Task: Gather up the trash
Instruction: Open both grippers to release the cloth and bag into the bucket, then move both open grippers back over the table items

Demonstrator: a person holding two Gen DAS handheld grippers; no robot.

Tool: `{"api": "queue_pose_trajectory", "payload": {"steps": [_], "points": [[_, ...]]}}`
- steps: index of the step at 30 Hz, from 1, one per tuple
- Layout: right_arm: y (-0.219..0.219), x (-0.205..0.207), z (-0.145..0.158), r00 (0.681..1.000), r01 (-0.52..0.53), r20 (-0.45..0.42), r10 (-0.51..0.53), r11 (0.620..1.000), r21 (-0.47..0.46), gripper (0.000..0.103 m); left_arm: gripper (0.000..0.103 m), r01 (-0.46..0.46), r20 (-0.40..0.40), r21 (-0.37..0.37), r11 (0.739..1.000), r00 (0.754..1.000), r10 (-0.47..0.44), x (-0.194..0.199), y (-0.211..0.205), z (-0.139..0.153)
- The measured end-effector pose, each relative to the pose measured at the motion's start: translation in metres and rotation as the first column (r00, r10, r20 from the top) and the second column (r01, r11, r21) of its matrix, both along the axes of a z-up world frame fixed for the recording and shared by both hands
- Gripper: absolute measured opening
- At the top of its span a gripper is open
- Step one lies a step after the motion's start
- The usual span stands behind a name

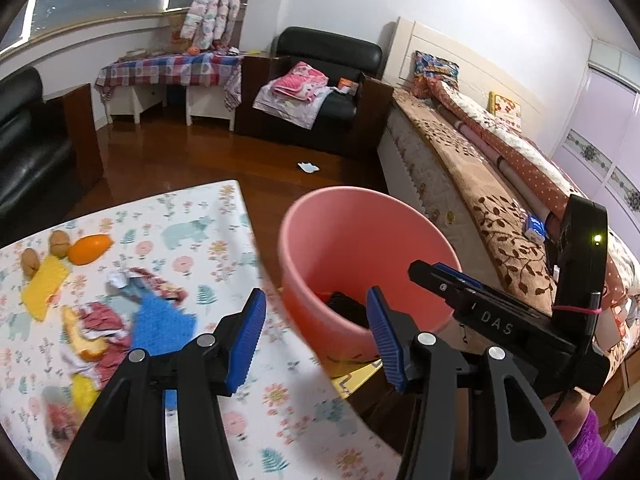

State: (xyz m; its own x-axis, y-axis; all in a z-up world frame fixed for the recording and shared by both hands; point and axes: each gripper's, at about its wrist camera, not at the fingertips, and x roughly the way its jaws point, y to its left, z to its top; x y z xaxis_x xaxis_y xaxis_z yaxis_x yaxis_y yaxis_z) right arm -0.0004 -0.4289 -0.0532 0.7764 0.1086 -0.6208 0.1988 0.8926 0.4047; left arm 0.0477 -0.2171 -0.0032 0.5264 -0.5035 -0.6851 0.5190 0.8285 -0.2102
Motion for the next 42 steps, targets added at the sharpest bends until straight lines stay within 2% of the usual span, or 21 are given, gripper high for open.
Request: {"api": "queue_pose_trajectory", "payload": {"steps": [8, 16, 20, 24, 28, 34, 38, 42], "points": [[0.039, -0.001, 0.017, 0.996, -0.084, 0.033, 0.084, 0.996, -0.009, 0.038, 0.056, -0.105, 0.052, 0.009, 0.994, 0.993, 0.104, -0.016, 0.065, 0.013], [0.079, -0.002, 0.023, 0.982, -0.187, 0.029, 0.187, 0.982, -0.010, 0.038, 0.058, -0.216, 0.055, 0.033, 0.976, 0.975, 0.214, -0.030, 0.144, 0.009], [0.098, 0.000, 0.020, 0.972, -0.233, 0.011, 0.233, 0.972, -0.008, 0.038, 0.058, -0.269, 0.026, 0.076, 0.960, 0.963, 0.268, -0.039, 0.183, -0.006], [0.118, 0.005, 0.015, 0.960, -0.281, -0.017, 0.281, 0.960, -0.008, 0.038, 0.058, -0.305, -0.024, 0.088, 0.948, 0.951, 0.308, -0.048, 0.204, -0.024], [0.138, 0.008, 0.011, 0.947, -0.319, -0.041, 0.318, 0.948, -0.016, 0.038, 0.058, -0.310, -0.057, 0.081, 0.947, 0.947, 0.315, -0.050, 0.209, -0.036], [0.156, 0.014, 0.009, 0.935, -0.350, -0.068, 0.348, 0.936, -0.024, 0.038, 0.058, -0.239, -0.029, 0.077, 0.968, 0.970, 0.242, -0.047, 0.184, -0.036], [0.165, 0.019, 0.008, 0.931, -0.359, -0.085, 0.355, 0.933, -0.030, 0.038, 0.058, -0.223, -0.014, 0.130, 0.966, 0.974, 0.227, -0.039, 0.170, -0.047], [0.174, 0.024, 0.009, 0.927, -0.367, -0.093, 0.362, 0.929, -0.041, 0.038, 0.058, -0.244, -0.001, 0.172, 0.954, 0.969, 0.248, -0.035, 0.174, -0.059]]}}
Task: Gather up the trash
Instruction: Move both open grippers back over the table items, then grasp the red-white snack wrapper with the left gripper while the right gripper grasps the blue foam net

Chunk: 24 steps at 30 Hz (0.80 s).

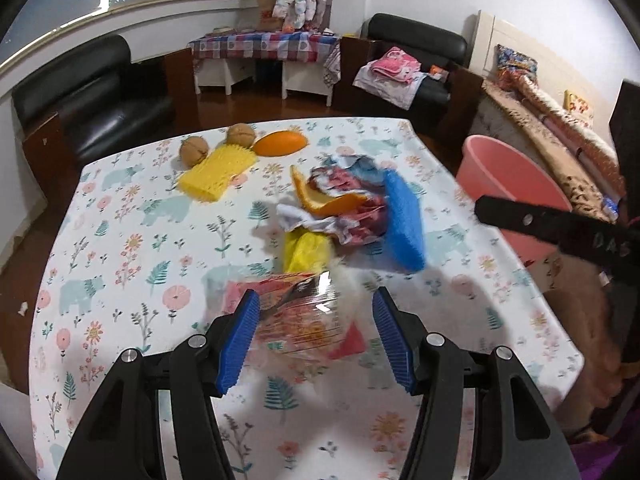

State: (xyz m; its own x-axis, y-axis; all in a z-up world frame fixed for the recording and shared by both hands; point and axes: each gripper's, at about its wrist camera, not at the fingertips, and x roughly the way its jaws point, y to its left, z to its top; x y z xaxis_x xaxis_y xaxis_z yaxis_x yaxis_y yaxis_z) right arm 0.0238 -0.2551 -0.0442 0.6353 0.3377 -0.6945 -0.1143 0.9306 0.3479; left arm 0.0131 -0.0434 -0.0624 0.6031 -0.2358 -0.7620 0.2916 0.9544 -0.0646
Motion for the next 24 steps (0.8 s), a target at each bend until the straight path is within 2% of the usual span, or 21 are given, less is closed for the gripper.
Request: {"api": "queue_pose_trajectory", "payload": {"steps": [2, 4, 5, 7, 10, 11, 12, 13, 17, 20, 24], "points": [[0.006, 0.003, -0.001, 1.000, -0.008, -0.006, 0.008, 1.000, -0.004, 0.039, 0.057, -0.011, 0.011, 0.001, 1.000, 1.000, 0.011, -0.001, 0.007, -0.002], [0.011, 0.006, -0.002, 1.000, -0.015, -0.015, 0.015, 1.000, -0.005, 0.039, 0.043, -0.017, 0.014, -0.005, 1.000, 1.000, 0.017, -0.002, 0.015, -0.003], [0.015, 0.009, -0.004, 1.000, -0.020, -0.022, 0.020, 1.000, -0.003, 0.039, 0.042, -0.025, 0.017, -0.011, 1.000, 1.000, 0.025, -0.003, 0.020, -0.003], [0.020, 0.012, -0.005, 0.999, -0.025, -0.028, 0.025, 1.000, 0.001, 0.039, 0.032, -0.035, 0.023, -0.020, 0.999, 0.999, 0.036, -0.005, 0.029, -0.003], [0.028, 0.017, -0.007, 0.999, -0.027, -0.038, 0.027, 1.000, 0.004, 0.041, 0.024, -0.059, 0.031, -0.071, 0.996, 0.998, 0.061, -0.008, 0.047, 0.003], [0.030, 0.018, -0.007, 0.999, -0.021, -0.039, 0.021, 1.000, 0.001, 0.044, 0.023, -0.066, 0.036, -0.081, 0.994, 0.997, 0.070, -0.009, 0.051, 0.005], [0.033, 0.020, -0.006, 0.999, -0.014, -0.039, 0.014, 1.000, 0.000, 0.048, 0.018, -0.073, 0.038, -0.089, 0.993, 0.996, 0.077, -0.009, 0.055, 0.005], [0.035, 0.022, -0.006, 0.999, -0.011, -0.039, 0.011, 1.000, 0.001, 0.048, 0.016, -0.083, 0.038, -0.098, 0.992, 0.995, 0.087, -0.009, 0.060, 0.006], [0.047, 0.032, -0.005, 0.999, 0.011, -0.036, -0.012, 1.000, -0.028, 0.050, 0.014, -0.133, 0.010, -0.175, 0.976, 0.991, 0.137, -0.007, 0.080, 0.005], [0.056, 0.041, -0.011, 0.999, 0.032, -0.040, -0.035, 0.996, -0.083, 0.050, 0.013, -0.149, -0.002, -0.199, 0.969, 0.988, 0.152, -0.007, 0.087, 0.003], [0.058, 0.047, -0.028, 0.995, 0.033, -0.089, -0.045, 0.992, -0.123, 0.050, 0.013, -0.156, -0.001, -0.208, 0.965, 0.987, 0.160, -0.009, 0.094, 0.003]]}}
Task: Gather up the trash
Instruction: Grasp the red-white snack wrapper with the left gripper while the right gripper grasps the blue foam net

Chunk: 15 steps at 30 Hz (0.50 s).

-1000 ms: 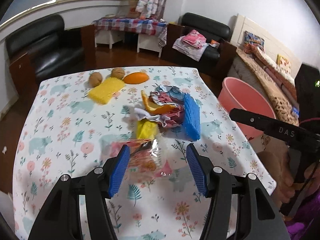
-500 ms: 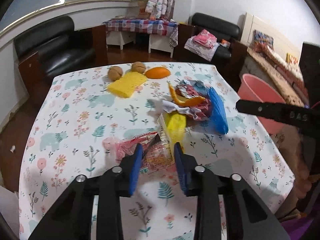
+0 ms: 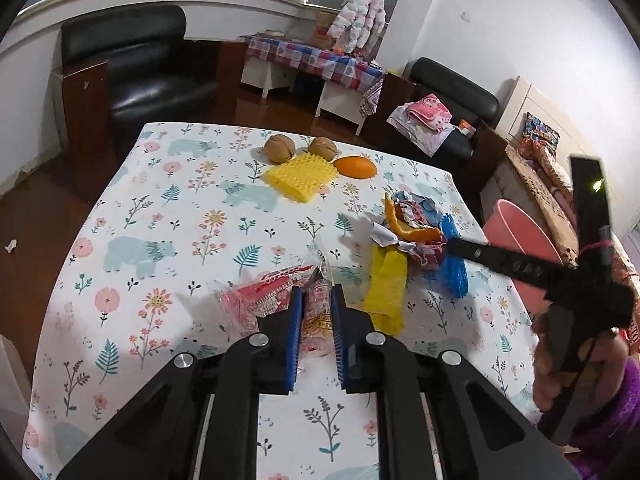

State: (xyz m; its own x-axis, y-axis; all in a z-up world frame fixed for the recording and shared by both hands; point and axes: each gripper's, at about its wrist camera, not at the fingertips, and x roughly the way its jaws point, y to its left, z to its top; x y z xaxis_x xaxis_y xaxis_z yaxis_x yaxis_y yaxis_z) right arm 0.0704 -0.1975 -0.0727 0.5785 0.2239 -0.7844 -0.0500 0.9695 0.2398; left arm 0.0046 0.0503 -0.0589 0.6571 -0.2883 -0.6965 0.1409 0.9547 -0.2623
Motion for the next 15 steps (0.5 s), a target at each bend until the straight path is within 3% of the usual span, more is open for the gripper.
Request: {"api": "queue_pose_trajectory", "payload": {"steps": [7, 10, 12, 15], "points": [[-0.023, -0.005, -0.011, 0.999, 0.027, -0.030, -0.025, 0.998, 0.064, 0.049, 0.013, -0.012, -0.009, -0.021, 1.000, 1.000, 0.012, 0.005, 0.008, -0.001], [-0.029, -0.009, -0.009, 0.999, 0.029, -0.020, -0.028, 0.997, 0.068, 0.037, 0.013, -0.012, -0.014, -0.026, 1.000, 1.000, 0.012, 0.007, 0.008, -0.002], [-0.031, -0.011, -0.008, 1.000, 0.026, -0.011, -0.026, 0.998, 0.063, 0.023, 0.013, -0.010, -0.011, -0.027, 1.000, 1.000, 0.010, 0.008, 0.006, -0.001], [-0.035, -0.013, -0.007, 1.000, 0.027, -0.011, -0.027, 0.997, 0.072, 0.013, 0.013, -0.013, -0.010, -0.028, 1.000, 1.000, 0.012, 0.008, 0.006, 0.001]]}}
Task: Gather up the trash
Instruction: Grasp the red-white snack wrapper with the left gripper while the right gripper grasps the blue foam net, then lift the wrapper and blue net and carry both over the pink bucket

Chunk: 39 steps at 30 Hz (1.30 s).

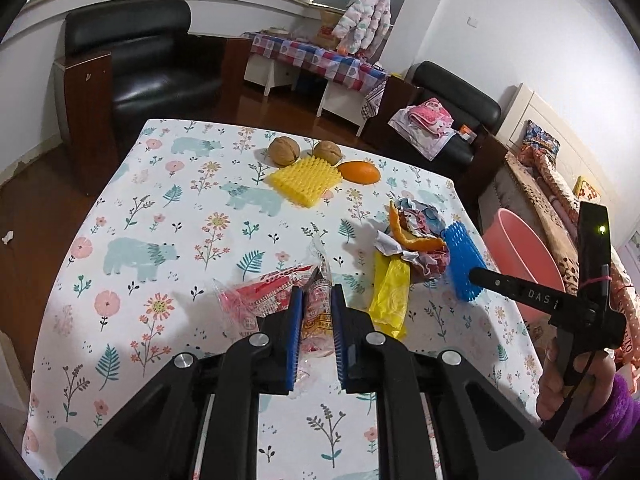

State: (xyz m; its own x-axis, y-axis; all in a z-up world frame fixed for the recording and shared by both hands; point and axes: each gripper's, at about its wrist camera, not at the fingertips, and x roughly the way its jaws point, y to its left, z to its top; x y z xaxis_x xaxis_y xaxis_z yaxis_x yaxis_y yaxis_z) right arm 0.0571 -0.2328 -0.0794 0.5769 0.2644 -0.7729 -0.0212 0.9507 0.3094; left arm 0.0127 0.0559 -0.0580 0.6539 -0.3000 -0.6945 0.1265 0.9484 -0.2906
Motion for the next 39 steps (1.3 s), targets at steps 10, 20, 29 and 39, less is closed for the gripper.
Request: {"api": "queue_pose_trajectory", "payload": {"steps": [10, 20, 29, 39], "points": [[-0.004, -0.016, 0.026, 0.995, -0.043, 0.091, 0.040, 0.999, 0.030, 0.011, 0.013, -0.023, 0.020, -0.006, 1.000, 1.000, 0.023, 0.002, 0.000, 0.012], [-0.014, -0.024, 0.049, 0.986, -0.052, 0.160, 0.042, 0.997, 0.057, 0.011, 0.013, -0.029, 0.059, 0.006, 1.000, 0.998, 0.028, 0.011, -0.016, 0.033], [-0.021, -0.027, 0.054, 0.983, -0.045, 0.180, 0.032, 0.997, 0.069, 0.011, 0.013, 0.001, 0.094, 0.027, 1.000, 0.996, -0.004, 0.024, -0.042, 0.052], [-0.042, -0.032, 0.062, 0.978, -0.002, 0.210, -0.015, 0.997, 0.080, 0.011, 0.013, 0.059, 0.131, 0.052, 0.997, 0.989, -0.065, 0.041, -0.086, 0.069]]}}
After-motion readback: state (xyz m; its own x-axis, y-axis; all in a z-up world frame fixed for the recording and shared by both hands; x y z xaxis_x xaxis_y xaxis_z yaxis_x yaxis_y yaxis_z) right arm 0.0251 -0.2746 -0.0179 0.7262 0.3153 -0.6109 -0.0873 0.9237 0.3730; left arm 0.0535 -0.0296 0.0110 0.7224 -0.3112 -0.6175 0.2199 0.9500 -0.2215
